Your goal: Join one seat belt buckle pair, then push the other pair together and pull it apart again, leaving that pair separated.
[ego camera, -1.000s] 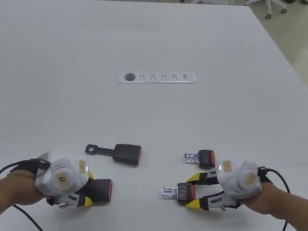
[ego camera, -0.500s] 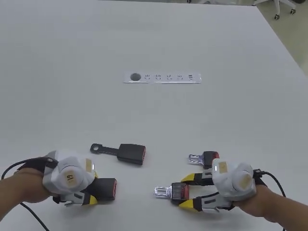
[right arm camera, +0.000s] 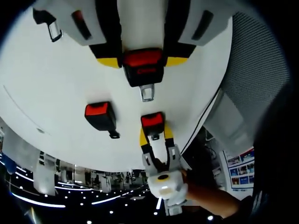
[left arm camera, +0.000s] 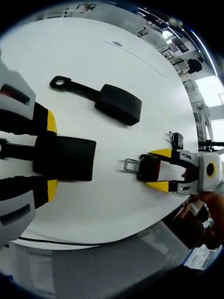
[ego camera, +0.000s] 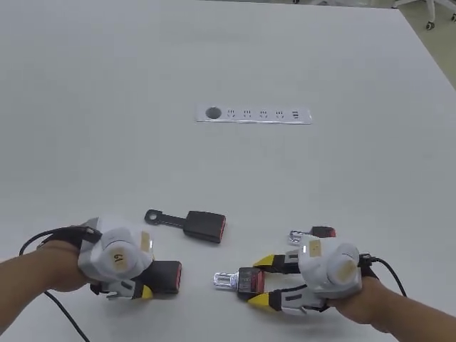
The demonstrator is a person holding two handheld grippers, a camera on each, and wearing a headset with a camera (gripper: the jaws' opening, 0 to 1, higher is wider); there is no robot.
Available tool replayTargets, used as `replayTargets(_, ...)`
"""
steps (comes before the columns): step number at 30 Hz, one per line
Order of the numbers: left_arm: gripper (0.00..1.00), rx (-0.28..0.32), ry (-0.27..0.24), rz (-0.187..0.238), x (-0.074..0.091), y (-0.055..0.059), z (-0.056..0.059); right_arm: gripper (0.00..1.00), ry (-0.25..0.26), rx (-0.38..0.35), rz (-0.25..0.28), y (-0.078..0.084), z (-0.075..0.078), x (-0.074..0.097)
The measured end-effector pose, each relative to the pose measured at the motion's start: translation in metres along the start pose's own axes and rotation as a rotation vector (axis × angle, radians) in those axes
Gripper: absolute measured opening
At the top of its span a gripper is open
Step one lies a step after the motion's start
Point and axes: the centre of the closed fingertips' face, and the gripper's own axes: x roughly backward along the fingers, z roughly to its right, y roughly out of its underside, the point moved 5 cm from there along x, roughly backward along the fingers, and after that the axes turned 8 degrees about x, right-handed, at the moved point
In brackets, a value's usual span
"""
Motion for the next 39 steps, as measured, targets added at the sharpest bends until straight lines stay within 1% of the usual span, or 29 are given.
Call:
replayTargets(10,0.34,-0.011,0.004,-0.009,0.0,-0.001,0.0,0.35,-0.008,-0.008,0.026,-0.014,0.003,-0.017)
replayTargets(12,0.34,-0.012,0.005,-0.01,0.0,-0.001,0.0,0.35,-0.011,-0.013,0.031,-0.018,0.003,-0.024)
replayTargets(15,0.34,-0.015,0.006,-0.012,0.0,-0.002,0.0,0.35,-0.02,-0.006,0.04,-0.023,0.003,-0.029)
replayTargets(20,0.34,-0.018,0.006,-0.017,0.0,-0.002,0.0,0.35,-0.016,-0.007,0.043,-0.029,0.003,-0.04)
replayTargets(21,0.34,-0.019,0.006,-0.018,0.0,-0.002,0.0,0.35,-0.016,0.001,0.043,-0.03,0.004,-0.04)
replayTargets(27,0.34,-0.018,0.006,-0.013,0.0,-0.002,0.0,0.35,-0.013,-0.008,0.048,-0.029,0.004,-0.04)
replayTargets(32,0.34,-0.024,0.005,-0.022,0.0,-0.003,0.001,0.35,-0.012,-0.01,0.051,-0.03,0.003,-0.041)
replayTargets(33,0.34,-0.015,0.001,-0.017,-0.001,-0.004,0.0,0.35,-0.016,-0.011,0.059,-0.034,0.002,-0.045)
replayTargets(35,0.34,-0.022,0.001,-0.016,-0.001,-0.005,0.001,0.35,-0.021,-0.015,0.057,-0.042,-0.001,-0.054)
replayTargets(36,0.34,-0.026,0.002,-0.022,-0.001,-0.005,0.002,0.35,-0.014,0.006,0.038,-0.04,0.001,-0.055)
replayTargets(37,0.34,-0.021,0.001,-0.022,-0.001,-0.004,0.001,0.35,-0.017,-0.005,0.05,-0.04,0.004,-0.054)
replayTargets(39,0.34,-0.019,0.003,-0.009,-0.001,-0.003,0.001,0.35,-0.018,-0.01,0.058,-0.039,0.002,-0.052)
